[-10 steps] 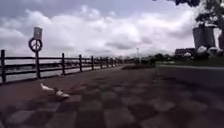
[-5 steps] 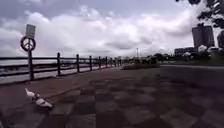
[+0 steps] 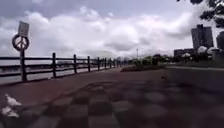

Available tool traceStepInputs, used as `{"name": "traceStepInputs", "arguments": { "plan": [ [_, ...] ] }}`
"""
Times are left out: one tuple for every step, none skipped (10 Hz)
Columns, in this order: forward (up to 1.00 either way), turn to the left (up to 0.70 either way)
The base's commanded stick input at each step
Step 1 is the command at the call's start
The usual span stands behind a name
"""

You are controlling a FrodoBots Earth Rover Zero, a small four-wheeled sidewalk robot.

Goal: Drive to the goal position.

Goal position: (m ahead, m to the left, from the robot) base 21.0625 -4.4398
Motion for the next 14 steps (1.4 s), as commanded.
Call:
{"name": "traceStepInputs", "arguments": {
  "plan": [
    [0.85, 0.00],
    [0.85, 0.00],
    [0.85, 0.00],
    [0.85, 0.02],
    [0.85, 0.28],
    [0.85, 0.34],
    [0.85, 0.00],
    [0.85, 0.00],
    [0.85, 0.00],
    [0.85, 0.00],
    [0.85, 0.00],
    [0.85, 0.00],
    [0.85, 0.00],
    [0.85, 0.00]
  ]
}}
